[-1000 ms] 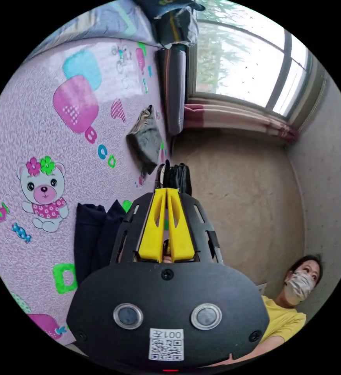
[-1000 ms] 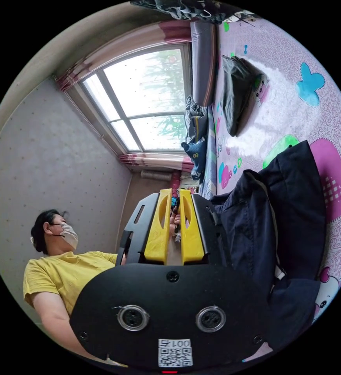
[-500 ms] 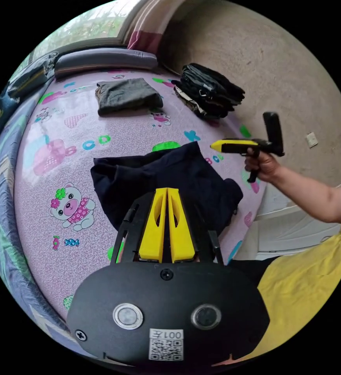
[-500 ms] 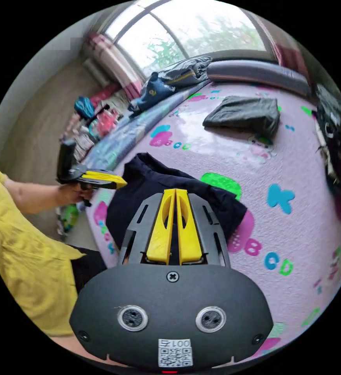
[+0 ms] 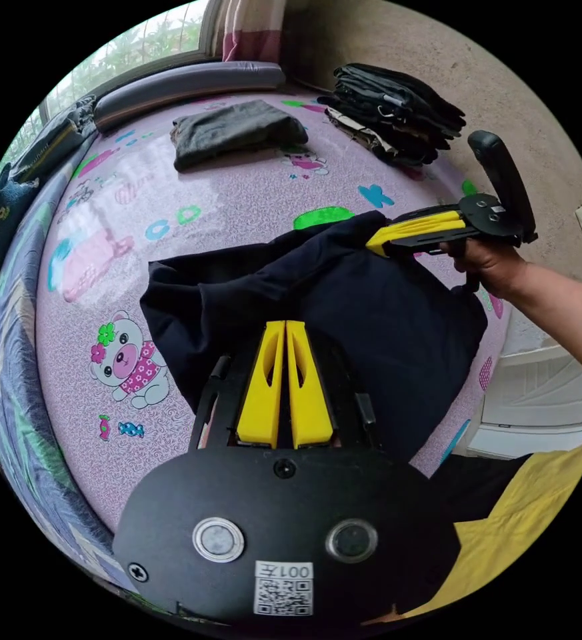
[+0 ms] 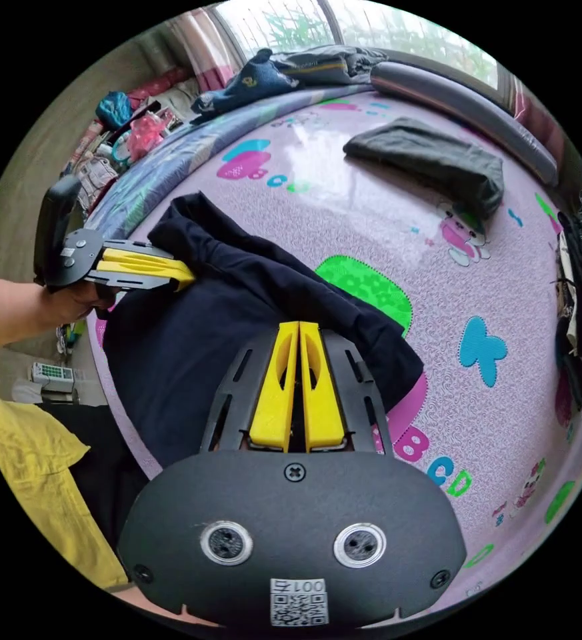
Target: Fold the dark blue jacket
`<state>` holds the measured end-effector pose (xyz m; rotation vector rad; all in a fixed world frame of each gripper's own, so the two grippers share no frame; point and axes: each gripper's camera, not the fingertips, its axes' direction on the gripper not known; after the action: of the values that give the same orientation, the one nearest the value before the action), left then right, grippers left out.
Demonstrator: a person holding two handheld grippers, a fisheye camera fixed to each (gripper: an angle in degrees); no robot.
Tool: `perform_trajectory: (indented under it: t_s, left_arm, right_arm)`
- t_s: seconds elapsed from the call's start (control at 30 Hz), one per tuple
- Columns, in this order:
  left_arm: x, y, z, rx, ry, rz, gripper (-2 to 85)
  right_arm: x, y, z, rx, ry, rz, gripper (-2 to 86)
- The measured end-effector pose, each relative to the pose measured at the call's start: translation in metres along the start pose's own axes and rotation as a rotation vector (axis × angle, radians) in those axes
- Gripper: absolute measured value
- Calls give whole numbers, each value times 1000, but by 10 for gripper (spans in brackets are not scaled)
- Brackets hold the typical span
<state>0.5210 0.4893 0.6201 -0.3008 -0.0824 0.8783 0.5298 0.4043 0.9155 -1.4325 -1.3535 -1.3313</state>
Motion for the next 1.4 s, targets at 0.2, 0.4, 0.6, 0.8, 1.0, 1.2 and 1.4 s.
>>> perform_trajectory:
  t_s: [0.2,0.4,0.6,0.8,1.0,1.2,1.4]
  left_arm:
    - [-39,-20,21,-81,177,-180,-15]
    - [-65,-15,-17,55,258,-276,-15]
    - [-91,-15,-27,162,144,-278,-15]
    - [-145,-38,15,-36,258,-467,-14]
    - [-194,-15,-13,45,576,-646,-13]
    - [-201,69,-58,31,557,-576,58]
    - [-213,144,-38,-43,671,-712,100]
  right_arm:
    - [17,-8,12,-16,-100,76,4]
    - [18,8,-32,164,-143,109,5]
    - [26,14,-7,112,-129,149,4]
    - [42,14,31,10,-151,169,5]
    - [72,74,-16,206,-325,263,12]
    - [98,240,-33,255,-525,487,53]
    - [76,390,15,343,-719,872,119]
